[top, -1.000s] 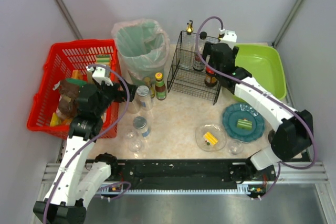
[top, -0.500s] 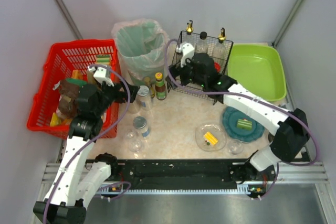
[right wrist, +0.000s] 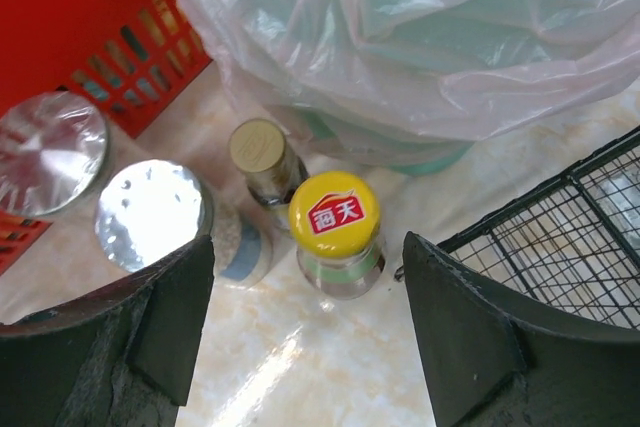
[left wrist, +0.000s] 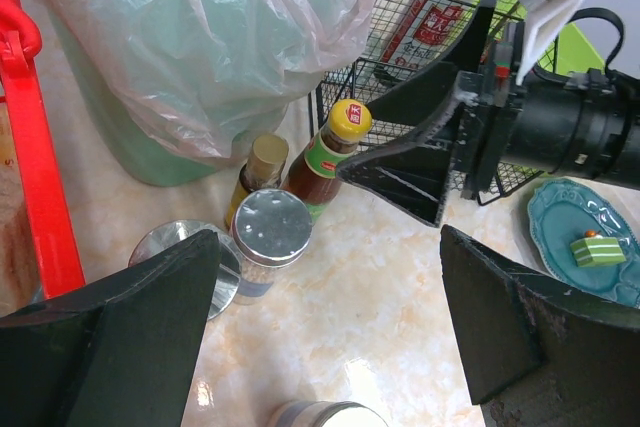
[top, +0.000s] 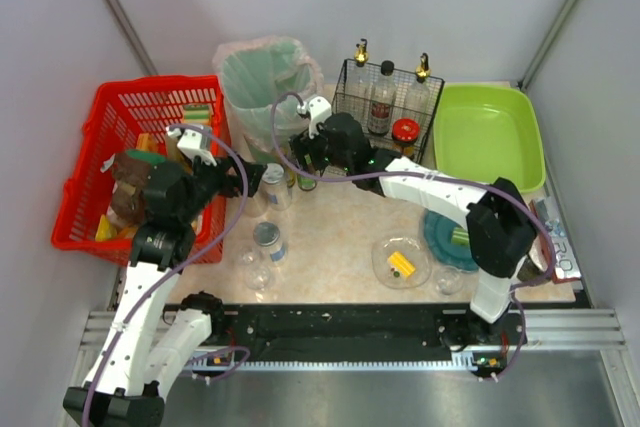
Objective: Clear the kitchen counter
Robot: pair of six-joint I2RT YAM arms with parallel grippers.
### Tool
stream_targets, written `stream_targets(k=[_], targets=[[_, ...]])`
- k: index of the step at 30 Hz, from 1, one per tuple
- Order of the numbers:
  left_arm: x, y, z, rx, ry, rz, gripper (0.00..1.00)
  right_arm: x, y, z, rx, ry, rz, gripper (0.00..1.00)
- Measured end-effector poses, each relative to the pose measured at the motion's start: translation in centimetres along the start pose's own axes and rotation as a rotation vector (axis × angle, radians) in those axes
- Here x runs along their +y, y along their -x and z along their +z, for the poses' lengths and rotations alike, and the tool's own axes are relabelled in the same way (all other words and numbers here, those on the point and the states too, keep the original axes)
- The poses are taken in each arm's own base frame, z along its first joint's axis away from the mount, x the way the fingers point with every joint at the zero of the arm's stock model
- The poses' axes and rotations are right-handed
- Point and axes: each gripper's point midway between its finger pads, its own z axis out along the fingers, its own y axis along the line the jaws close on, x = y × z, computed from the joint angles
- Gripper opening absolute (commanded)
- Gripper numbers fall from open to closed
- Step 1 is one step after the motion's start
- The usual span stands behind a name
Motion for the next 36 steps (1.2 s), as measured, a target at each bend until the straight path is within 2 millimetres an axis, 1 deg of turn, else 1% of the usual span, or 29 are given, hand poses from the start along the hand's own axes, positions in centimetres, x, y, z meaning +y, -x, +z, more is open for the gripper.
stream_targets(k=[5,9,11,15,17,20,21,22,30,34,36], targets=[[0.0,0.0,0.0,0.001,0.001,0.001,0.94,-0.9,-0.1,1.6,-0.011,-0.053,0.0,0.62],[0.0,0.0,0.0,0.001,0.001,0.001,0.94,-1.3,-0.4,2.3,-0.016,-0.074,0.001,0.55],[0.0,0.0,0.0,0.001,0.001,0.001,0.94,-1.4,-0.7,2.6,-0.015,-0.081,0.002,0.49],[0.0,0.0,0.0,0.0,0.001,0.002,0.94,-1.5,-1.3,3.1,-0.006,-0.086,0.002,0.39],[0.0,0.0,0.0,0.001,0.001,0.002,0.94,-1.5,-1.5,3.3,-0.005,-0.087,-0.002,0.3],[0.0,0.0,0.0,0.001,0.001,0.002,0.94,-1.6,-1.4,3.3,-0.009,-0.092,-0.007,0.08],[0.0,0.0,0.0,0.001,0.001,0.002,0.94,-1.5,-1.4,3.3,-0.008,-0.089,-0.01,0.02],[0.0,0.0,0.0,0.001,0.001,0.002,0.94,-1.5,-1.4,3.3,-0.008,-0.088,-0.011,0.0],[0.0,0.0,0.0,0.0,0.001,0.002,0.95,-1.0,-1.4,3.0,-0.002,-0.097,-0.032,0.0],[0.0,0.0,0.0,0.001,0.0,0.002,0.95,-0.2,-1.4,1.7,0.03,-0.089,-0.043,0.0],[0.0,0.0,0.0,0.001,-0.001,0.002,0.95,0.2,-0.8,0.8,0.028,-0.083,-0.045,0.0]])
